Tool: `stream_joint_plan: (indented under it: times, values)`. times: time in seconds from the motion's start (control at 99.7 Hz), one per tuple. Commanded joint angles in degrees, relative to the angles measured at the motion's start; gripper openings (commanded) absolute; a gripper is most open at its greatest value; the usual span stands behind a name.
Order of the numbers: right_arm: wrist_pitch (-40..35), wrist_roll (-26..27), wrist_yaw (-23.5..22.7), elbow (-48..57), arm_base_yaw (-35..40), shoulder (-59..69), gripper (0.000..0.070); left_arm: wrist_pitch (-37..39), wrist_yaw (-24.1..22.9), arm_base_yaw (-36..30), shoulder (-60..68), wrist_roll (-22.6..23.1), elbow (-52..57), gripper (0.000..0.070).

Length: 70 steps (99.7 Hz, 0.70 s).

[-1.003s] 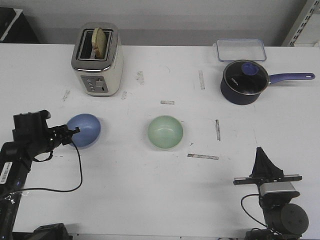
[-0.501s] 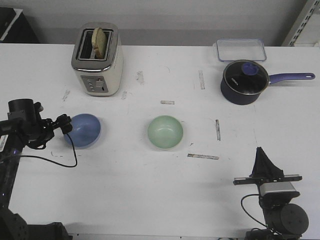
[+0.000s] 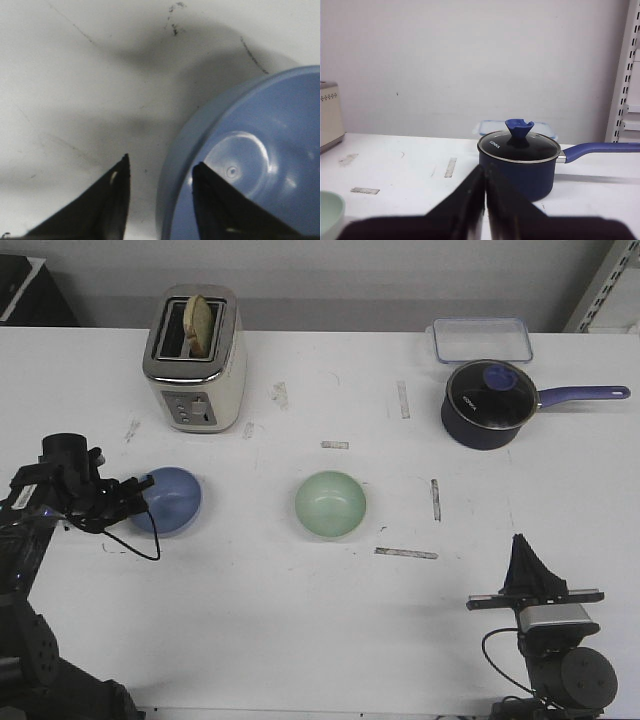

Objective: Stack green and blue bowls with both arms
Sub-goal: 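Reach the left gripper forward and grip the rim of the light blue bowl, then lift the blue bowl with the left gripper and carry it over the green bowl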

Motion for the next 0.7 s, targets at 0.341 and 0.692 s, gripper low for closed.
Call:
stream_joint_plan:
  times: [0.341, 0.692]
  values:
    - [0.77, 0.72, 0.02, 0.13, 0.07, -0.07, 0.0, -4.44, 0.28, -1.79, 1.38, -0.15, 6.29, 0.0001]
    - [0.77, 0.72, 0.02, 0.13, 0.07, -0.07, 0.0, -7.28, 0.28, -11.8, 1.95, -6.14, 15.63, 0.0001]
